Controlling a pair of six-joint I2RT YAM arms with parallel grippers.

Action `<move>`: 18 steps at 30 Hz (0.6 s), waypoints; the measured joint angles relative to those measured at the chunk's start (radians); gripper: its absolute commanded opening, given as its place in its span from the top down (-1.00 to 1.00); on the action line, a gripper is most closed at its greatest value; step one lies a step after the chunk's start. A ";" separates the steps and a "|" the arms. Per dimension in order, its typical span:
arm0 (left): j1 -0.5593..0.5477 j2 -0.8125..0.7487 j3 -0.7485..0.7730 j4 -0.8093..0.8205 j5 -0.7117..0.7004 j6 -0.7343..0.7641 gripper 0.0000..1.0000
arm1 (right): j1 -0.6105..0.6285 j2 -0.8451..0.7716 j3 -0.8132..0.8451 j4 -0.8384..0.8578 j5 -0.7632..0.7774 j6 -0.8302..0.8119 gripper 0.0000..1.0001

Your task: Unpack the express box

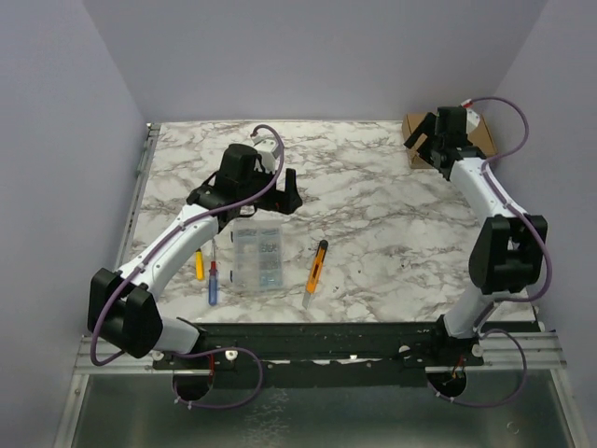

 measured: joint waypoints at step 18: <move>-0.001 0.003 0.011 0.009 0.041 0.071 -0.98 | -0.034 0.626 0.666 0.025 -0.082 -0.375 -0.70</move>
